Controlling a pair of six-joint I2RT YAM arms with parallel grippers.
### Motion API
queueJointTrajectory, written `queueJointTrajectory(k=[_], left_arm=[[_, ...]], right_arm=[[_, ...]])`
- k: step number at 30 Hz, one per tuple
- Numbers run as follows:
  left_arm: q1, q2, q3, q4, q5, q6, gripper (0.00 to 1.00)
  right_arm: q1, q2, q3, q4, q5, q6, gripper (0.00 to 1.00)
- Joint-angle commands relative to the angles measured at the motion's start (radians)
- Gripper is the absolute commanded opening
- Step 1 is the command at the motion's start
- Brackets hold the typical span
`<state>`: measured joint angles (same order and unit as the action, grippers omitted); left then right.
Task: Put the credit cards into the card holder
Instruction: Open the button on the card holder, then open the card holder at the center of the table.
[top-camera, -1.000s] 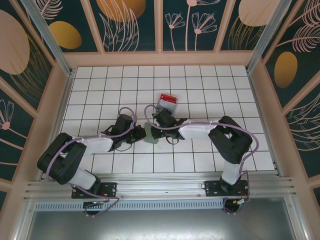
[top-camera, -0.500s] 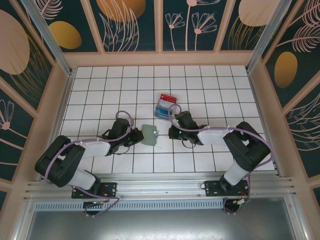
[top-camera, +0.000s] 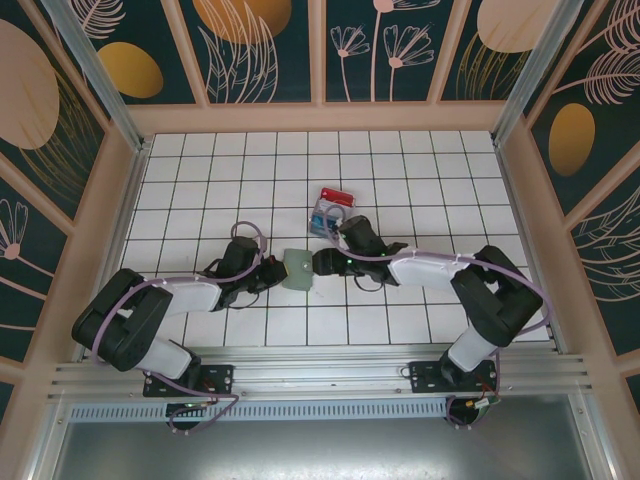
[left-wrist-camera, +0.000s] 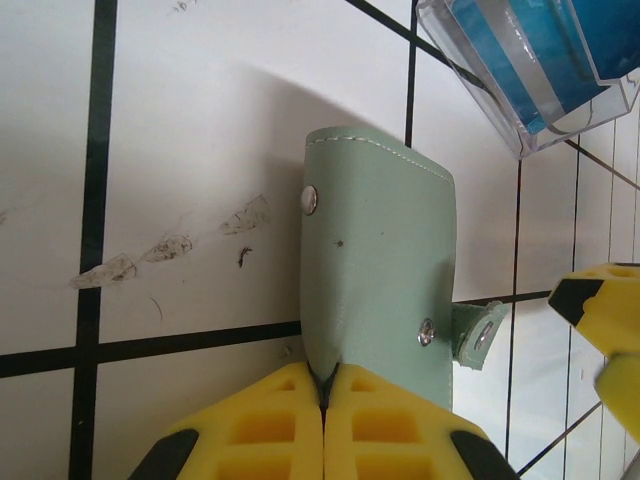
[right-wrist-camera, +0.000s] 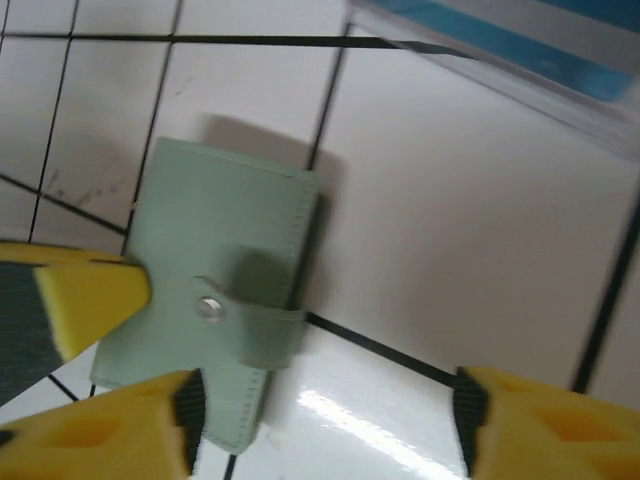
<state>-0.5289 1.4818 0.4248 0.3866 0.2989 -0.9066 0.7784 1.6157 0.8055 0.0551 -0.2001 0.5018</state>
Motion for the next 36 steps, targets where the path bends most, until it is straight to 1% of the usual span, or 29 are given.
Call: queueJointTrajectory(k=[1, 5, 9, 13, 17, 25, 28, 32, 36], left_arm=[[0.004, 0.018, 0.017, -0.009, -0.009, 0.006, 0.0], [0.004, 0.01, 0.015, -0.01, -0.004, 0.006, 0.0], [0.004, 0.006, 0.014, -0.012, -0.004, 0.009, 0.0], [0.005, 0.003, 0.01, -0.01, -0.002, 0.01, 0.0], [0.004, 0.004, 0.004, -0.008, -0.01, 0.011, 0.0], [0.004, 0.014, 0.007, 0.001, -0.006, 0.009, 0.0], [0.005, 0.015, 0.009, -0.002, -0.008, 0.009, 0.0], [0.004, 0.018, 0.014, -0.001, -0.005, 0.007, 0.0], [0.005, 0.016, 0.014, -0.002, -0.004, 0.005, 0.0]], right_arm=[[0.053, 0.068, 0.072, -0.074, 0.034, -0.043, 0.74], [0.101, 0.145, 0.147, -0.104, 0.06, -0.035, 0.74], [0.118, 0.217, 0.214, -0.161, 0.144, -0.025, 0.74], [0.125, 0.247, 0.245, -0.223, 0.27, -0.007, 0.69], [0.121, 0.229, 0.227, -0.236, 0.331, -0.002, 0.61], [0.104, 0.176, 0.184, -0.221, 0.32, 0.008, 0.53], [0.086, 0.137, 0.154, -0.195, 0.285, 0.019, 0.48], [0.075, 0.111, 0.133, -0.174, 0.258, 0.023, 0.45], [0.068, 0.126, 0.123, -0.149, 0.22, 0.023, 0.39]])
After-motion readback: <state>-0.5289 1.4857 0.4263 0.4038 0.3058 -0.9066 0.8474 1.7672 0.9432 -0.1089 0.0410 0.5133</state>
